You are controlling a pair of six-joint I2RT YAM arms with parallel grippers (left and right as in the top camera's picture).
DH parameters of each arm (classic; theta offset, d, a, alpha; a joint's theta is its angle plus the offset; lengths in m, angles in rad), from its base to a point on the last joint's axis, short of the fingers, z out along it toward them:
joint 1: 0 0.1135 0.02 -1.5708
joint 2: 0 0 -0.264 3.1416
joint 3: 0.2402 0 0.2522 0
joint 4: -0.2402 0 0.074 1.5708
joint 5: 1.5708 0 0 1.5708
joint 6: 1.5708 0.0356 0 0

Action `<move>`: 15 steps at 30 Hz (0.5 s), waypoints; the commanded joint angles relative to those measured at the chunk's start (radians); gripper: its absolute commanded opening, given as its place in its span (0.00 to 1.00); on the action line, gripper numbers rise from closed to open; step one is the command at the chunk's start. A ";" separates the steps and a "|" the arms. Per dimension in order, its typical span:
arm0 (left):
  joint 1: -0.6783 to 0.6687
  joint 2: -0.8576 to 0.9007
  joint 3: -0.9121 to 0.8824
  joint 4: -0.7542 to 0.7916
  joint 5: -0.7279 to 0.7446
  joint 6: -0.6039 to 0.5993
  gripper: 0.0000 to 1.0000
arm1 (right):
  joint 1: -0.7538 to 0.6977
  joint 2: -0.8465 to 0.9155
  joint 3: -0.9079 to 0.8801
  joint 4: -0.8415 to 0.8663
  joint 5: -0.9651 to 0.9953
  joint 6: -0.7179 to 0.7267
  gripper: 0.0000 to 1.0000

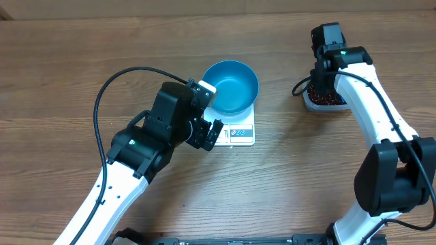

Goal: Scoop item into bowl and weigh 150g on scale
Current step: 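Lower the blue scoop with the right gripper into the bean tub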

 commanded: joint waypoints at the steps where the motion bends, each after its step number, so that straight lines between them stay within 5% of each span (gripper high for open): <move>1: 0.005 0.001 -0.005 0.005 0.018 0.016 1.00 | -0.005 0.000 0.019 0.008 0.013 -0.001 0.04; 15: 0.005 0.001 -0.005 0.019 0.018 0.015 1.00 | -0.029 0.061 0.017 -0.041 -0.126 0.003 0.04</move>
